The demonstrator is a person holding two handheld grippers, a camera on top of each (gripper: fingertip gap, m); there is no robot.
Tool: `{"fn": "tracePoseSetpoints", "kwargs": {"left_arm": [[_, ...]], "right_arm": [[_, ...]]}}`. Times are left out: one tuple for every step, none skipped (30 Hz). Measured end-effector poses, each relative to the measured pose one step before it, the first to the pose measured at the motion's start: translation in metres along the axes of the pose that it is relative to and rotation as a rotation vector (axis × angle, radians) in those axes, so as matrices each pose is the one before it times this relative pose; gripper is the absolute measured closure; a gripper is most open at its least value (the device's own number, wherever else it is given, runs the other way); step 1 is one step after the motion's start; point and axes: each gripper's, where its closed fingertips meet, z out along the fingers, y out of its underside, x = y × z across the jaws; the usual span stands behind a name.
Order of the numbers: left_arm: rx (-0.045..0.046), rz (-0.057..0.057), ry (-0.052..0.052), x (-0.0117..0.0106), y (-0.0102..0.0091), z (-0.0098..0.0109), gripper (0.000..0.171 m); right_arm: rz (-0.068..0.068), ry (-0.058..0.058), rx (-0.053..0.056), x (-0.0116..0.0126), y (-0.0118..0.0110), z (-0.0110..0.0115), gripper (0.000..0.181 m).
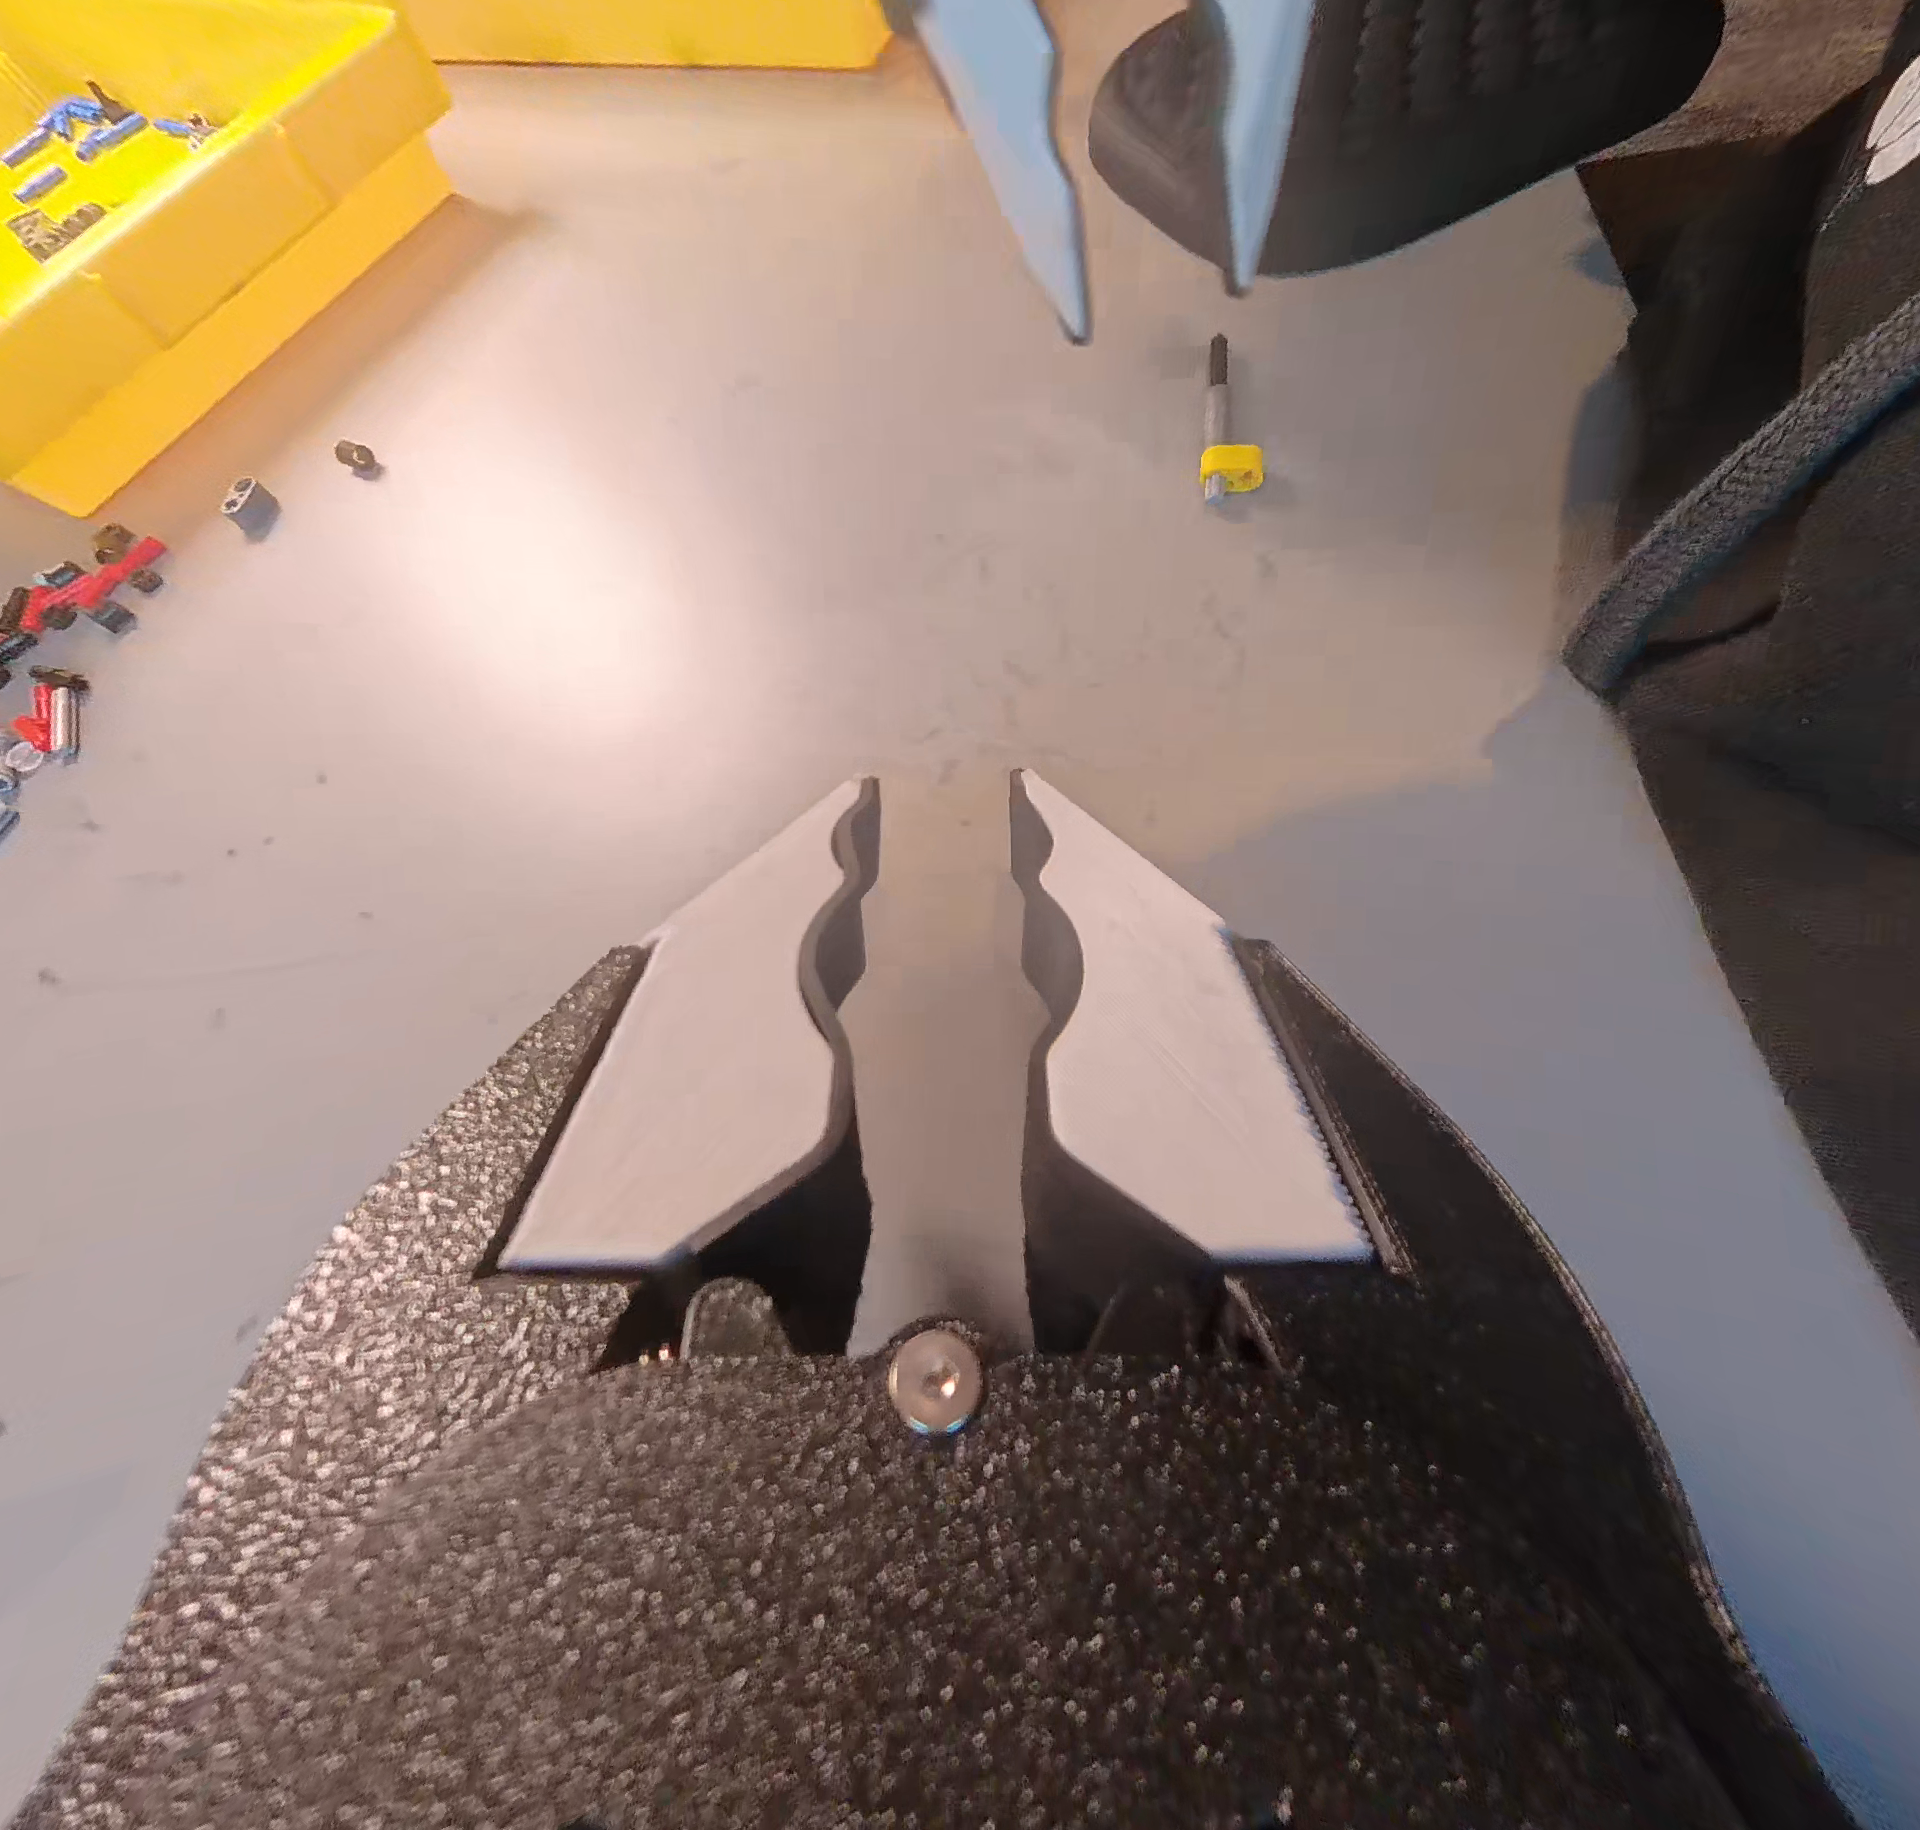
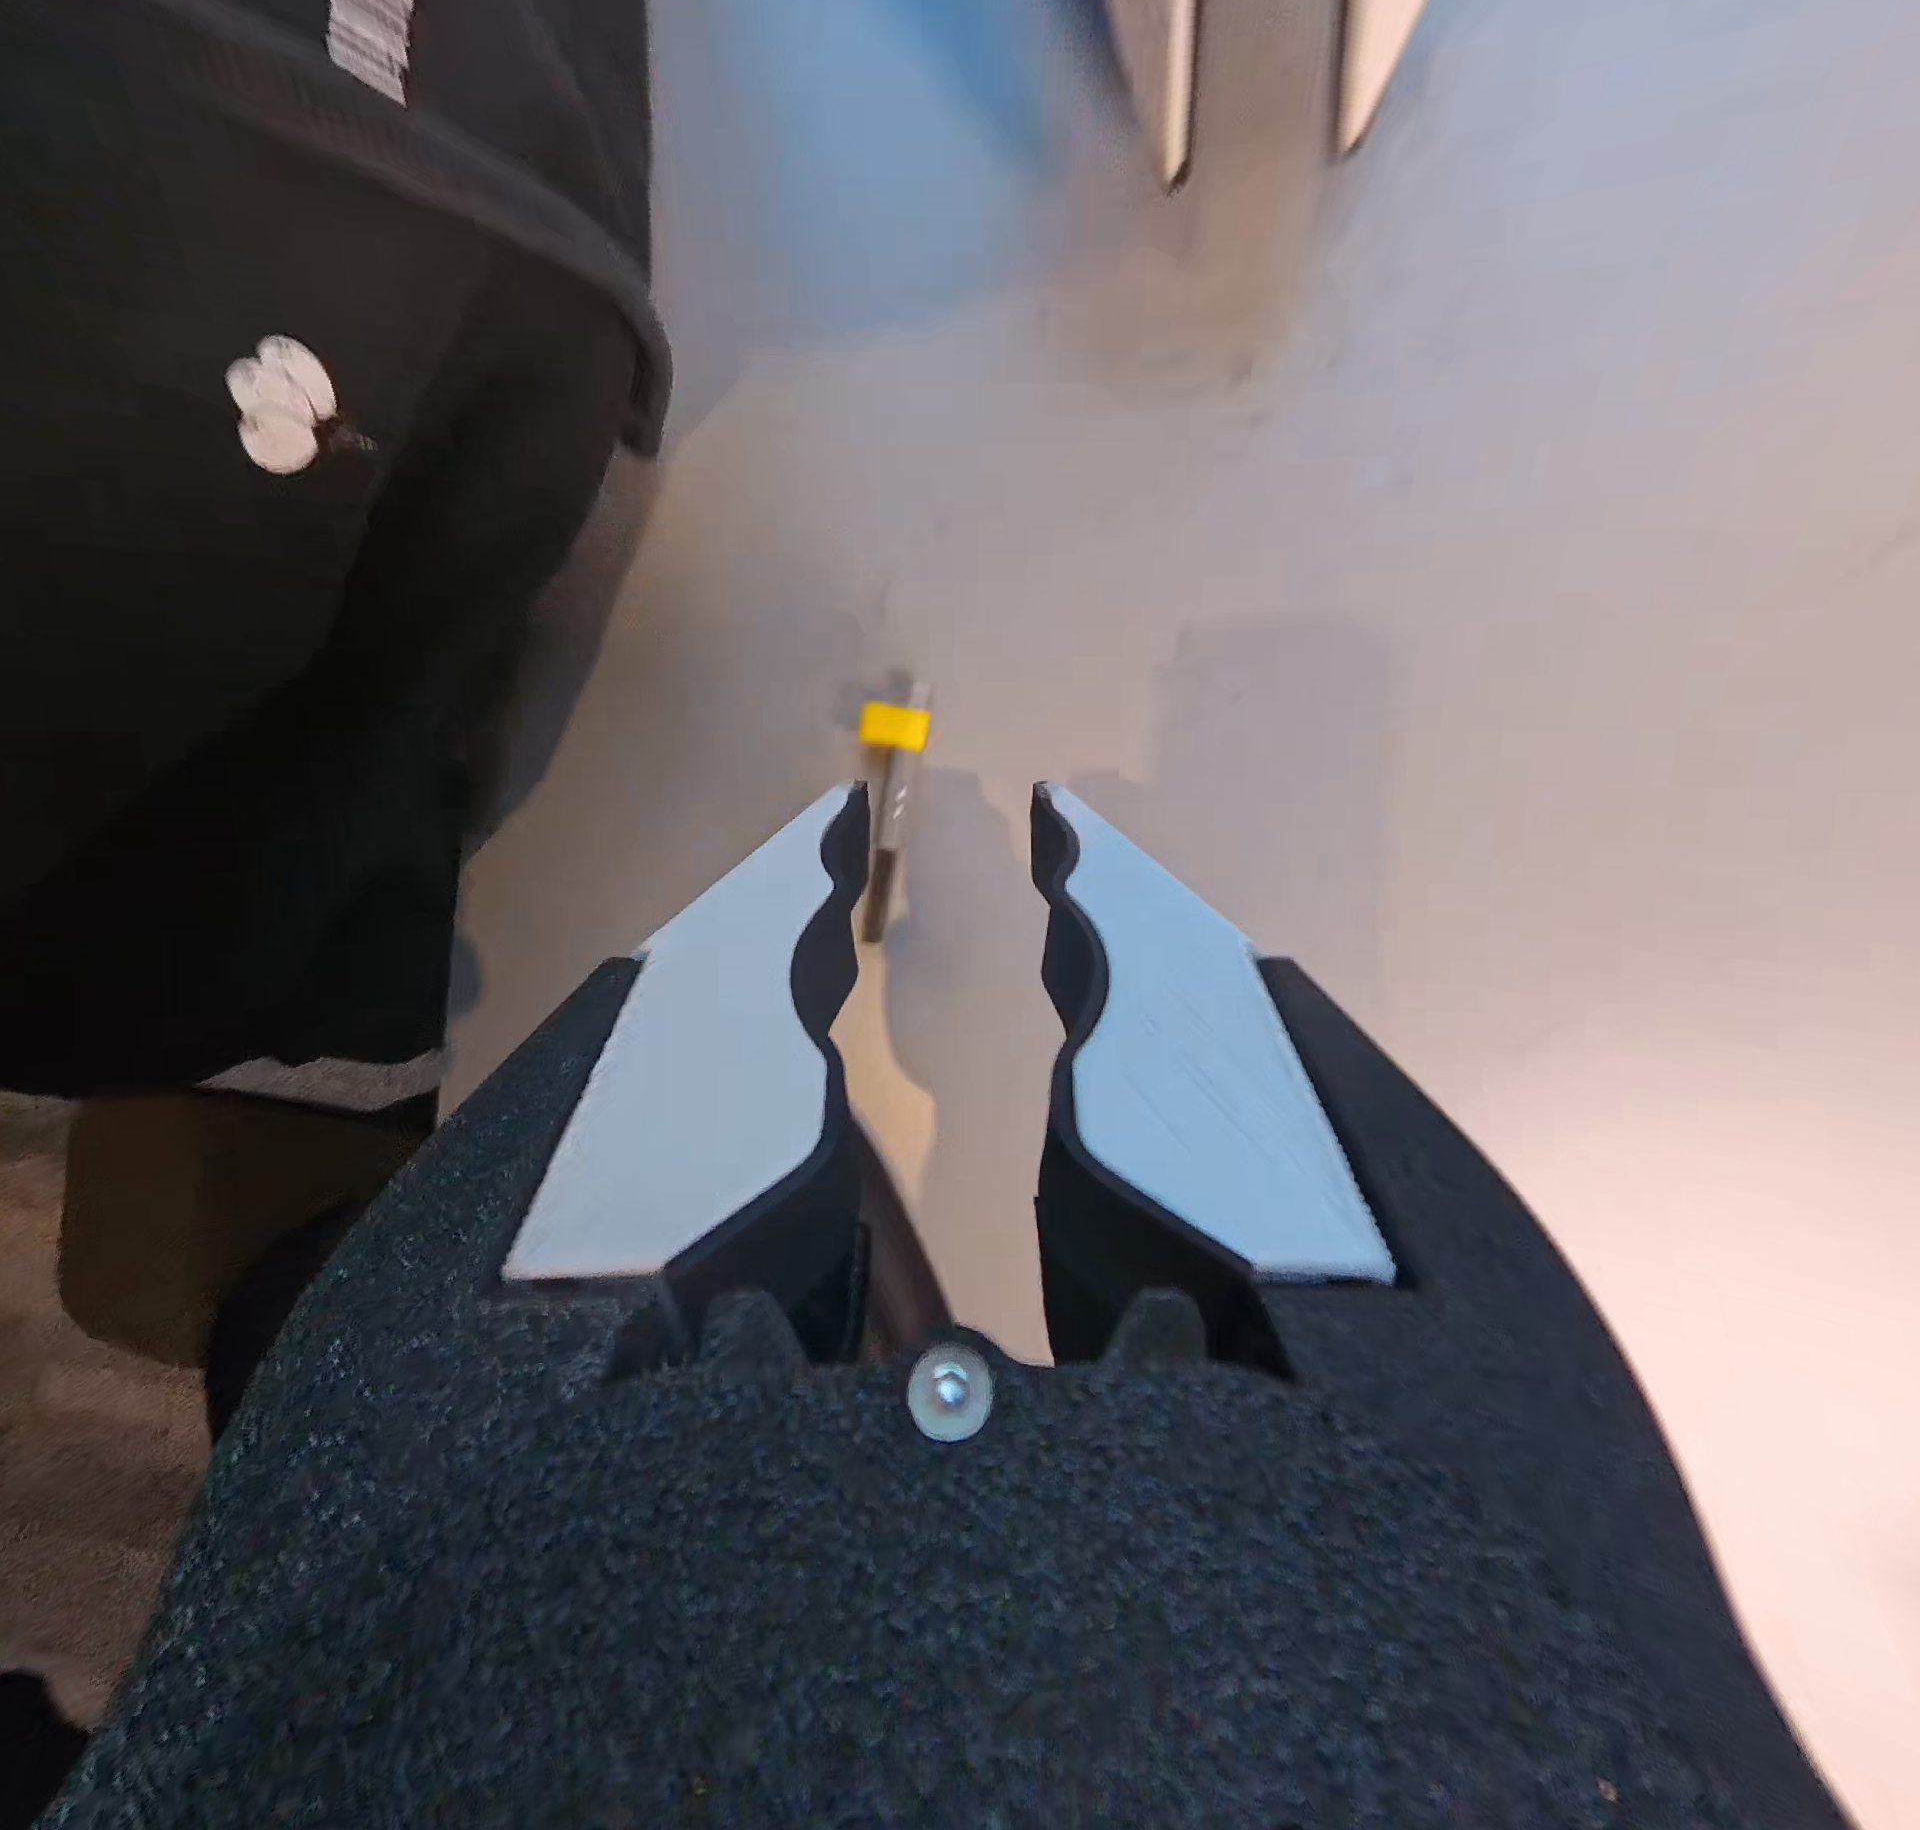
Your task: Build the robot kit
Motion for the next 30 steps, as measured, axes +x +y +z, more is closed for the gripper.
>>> {"fn": "tracePoseSetpoints", "kwargs": {"left_arm": [[0.00374,-0.0021,0.0016,0.00017,-0.00091,0.00016,0.146],[0.00099,-0.0009,0.0035,0.00076,-0.00056,0.00067,0.146],[-0.00028,0.002,0.004,0.00127,-0.00034,0.00093,0.146],[0.00137,0.005,0.0063,0.00204,-0.001,0.00119,0.146],[0.00482,0.0069,0.0104,0.00319,-0.00191,0.00117,0.146],[0.00757,0.0073,0.0119,0.00357,-0.00276,0.00131,0.147],[0.00758,0.0082,0.0127,0.00396,-0.00307,0.00155,0.148],[0.0062,0.011,0.0129,0.00417,-0.00296,0.00171,0.149],[0.00543,0.0163,0.0071,0.00378,-0.00305,0.00178,0.15],[0.00334,0.0231,0.0021,0.00336,-0.0027,0.00183,0.151],[0.00276,0.0284,-0.0021,0.00319,-0.00266,0.00162,0.151],[0.00594,0.0324,-0.0147,0.00136,-0.00309,0.00099,0.151],[0.00576,0.0349,-0.0214,0.00019,-0.00289,0.00026,0.152],[-0.00273,0.0355,-0.019,-0.00006,-0.00145,-0.00014,0.153],[-0.01117,0.0346,-0.0244,-0.00143,0.00021,-0.0004,0.154],[-0.00969,0.0301,-0.0279,-0.00248,0.00057,-0.00082,0.157],[-0.00342,0.0221,-0.0174,-0.00147,-0.0001,-0.00132,0.161],[-0.00048,0.0143,-0.0163,-0.00173,-0.00036,-0.00149,0.161],[-0.00374,0.0116,-0.0182,-0.00254,0.00069,-0.00149,0.162],[-0.00588,0.0076,-0.0112,-0.00193,0.00142,-0.00113,0.163],[-0.00343,0.0034,-0.0071,-0.00146,0.00136,-0.0008,0.164],[0.0029,0.0037,-0.0041,-0.00085,0.00018,-0.00071,0.165],[0.00015,0.0048,0.0016,0.00011,0.00047,-0.00034,0.165],[-0.00564,0.0064,0.0002,-0.00004,0.0014,0.00015,0.164],[-0.00594,0.009,-0.0045,-0.00038,0.00161,0.00064,0.161],[-0.00449,0.0088,0.0039,0.00085,0.00133,0.00063,0.161],[-0.00063,0.0031,0.0121,0.0019,0.00047,0.0004,0.163],[0.00489,-0.0014,0.0091,0.00142,-0.00047,0.00038,0.165],[-0.00035,-0.0037,0.007,0.00067,0.00027,0.00038,0.165],[-0.0052,-0.0067,0.007,0.00029,0.00139,0.00072,0.166]], "right_arm": [[0.0062,0.0091,-0.0416,-0.00645,0.0109,0.00583,0.151],[0.0018,0.0163,-0.0311,-0.0041,0.00887,0.00638,0.151],[0.0041,0.0074,0.0029,-0.00371,0.00246,0.00628,0.151],[0.0067,0.0079,0.0201,-0.00173,-0.00143,0.00555,0.155],[0.0005,0.0442,0.0238,0.00559,-0.00313,0.00192,0.17],[-0.0055,0.0044,0.005,0.00089,-0.00118,0.00077,0.176],[-0.0032,-0.0126,0.0235,-0.00047,-0.00493,0.00051,0.176],[0.0022,-0.0241,0.0548,-0.00052,-0.01032,-0.00007,0.176],[0.0159,-0.0387,0.0649,-0.00042,-0.01252,-0.0005,0.176],[0.0198,-0.0392,0.0564,0.00056,-0.01241,-0.00021,0.176],[0.0127,-0.0275,0.0493,0.00251,-0.01246,0.00036,0.175],[0.0115,-0.0288,0.0389,0.00239,-0.01131,0.00102,0.175],[0.0139,-0.035,0.0259,0.00186,-0.00931,0.00146,0.175],[0.011,-0.0233,0.0212,0.00377,-0.00818,0.00163,0.175],[0.0163,-0.0127,0.0159,0.00538,-0.0069,0.00171,0.175],[0.022,-0.0172,0.0001,0.00447,-0.00376,0.00201,0.175],[0.0154,-0.0086,-0.0076,0.00496,-0.00168,0.00225,0.175],[0.0072,-0.0153,-0.0078,0.00297,-0.00057,0.00246,0.175],[0.0057,-0.0263,0.0003,0.00026,-0.00102,0.00226,0.175],[0.0112,-0.0171,-0.001,0.00115,-0.00025,0.00221,0.175],[0.0123,-0.016,-0.0062,0.00109,0.00116,0.002,0.175],[0.0036,-0.0095,-0.0006,0.0014,0.00071,0.00173,0.175],[0.0076,-0.0137,0.0062,0.00053,-0.00004,0.00116,0.175],[0.0127,-0.0114,0.0017,0.00079,0.00087,0.00111,0.175],[0.0068,-0.0083,-0.0023,0.00077,0.0015,0.00105,0.175],[0.0017,-0.0108,0.0041,0.00007,0.00042,0.00102,0.175],[0.0046,-0.0117,0.0137,-0.0003,-0.00117,0.00031,0.175],[0.0064,-0.0078,0.007,0.00042,-0.0003,0.00001,0.175],[-0.0008,-0.0003,0.0018,0.00108,0.0005,-0.00021,0.175],[0.0009,0.0019,0.0022,0.00121,0.00046,-0.00035,0.175]]}}
